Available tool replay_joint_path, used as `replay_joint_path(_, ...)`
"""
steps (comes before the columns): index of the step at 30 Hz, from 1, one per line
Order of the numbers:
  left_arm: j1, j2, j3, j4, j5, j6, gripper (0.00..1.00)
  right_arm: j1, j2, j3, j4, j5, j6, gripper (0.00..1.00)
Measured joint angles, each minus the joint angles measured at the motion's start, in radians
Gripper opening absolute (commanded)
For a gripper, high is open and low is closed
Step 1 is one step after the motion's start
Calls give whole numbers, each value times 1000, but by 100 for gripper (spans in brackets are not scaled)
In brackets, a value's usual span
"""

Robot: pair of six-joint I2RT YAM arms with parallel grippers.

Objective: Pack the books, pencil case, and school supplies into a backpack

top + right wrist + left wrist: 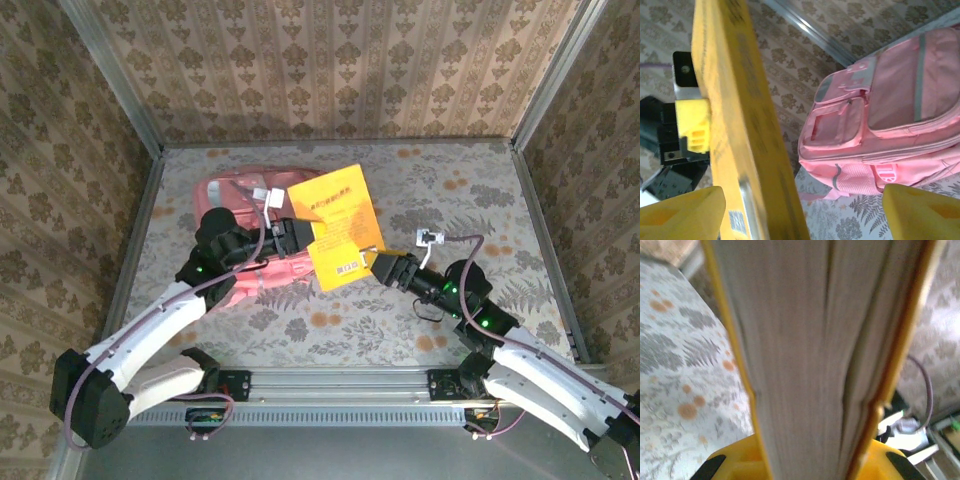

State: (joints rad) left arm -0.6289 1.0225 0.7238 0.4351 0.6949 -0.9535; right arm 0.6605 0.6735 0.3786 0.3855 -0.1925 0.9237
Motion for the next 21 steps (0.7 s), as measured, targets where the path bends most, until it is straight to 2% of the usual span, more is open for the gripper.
replay_joint_path(4,0,22,-24,85,-110,-89,0,2,92,-11,142,27,64,88)
replay_joint_path(11,-13,74,-24,169,-190,-183,0,42,276,6,335,89,134,88)
replay_joint_path(13,-17,76,-24,179,-203,-196,0,56,317,17,383,109,145,81)
replay_joint_path(18,-26,77,-26,197,-234,-208,0,80,363,33,497,165,151,48)
replay_joint_path(21,-31,81,-41,209,-251,-223,0,87,370,37,537,198,152,38)
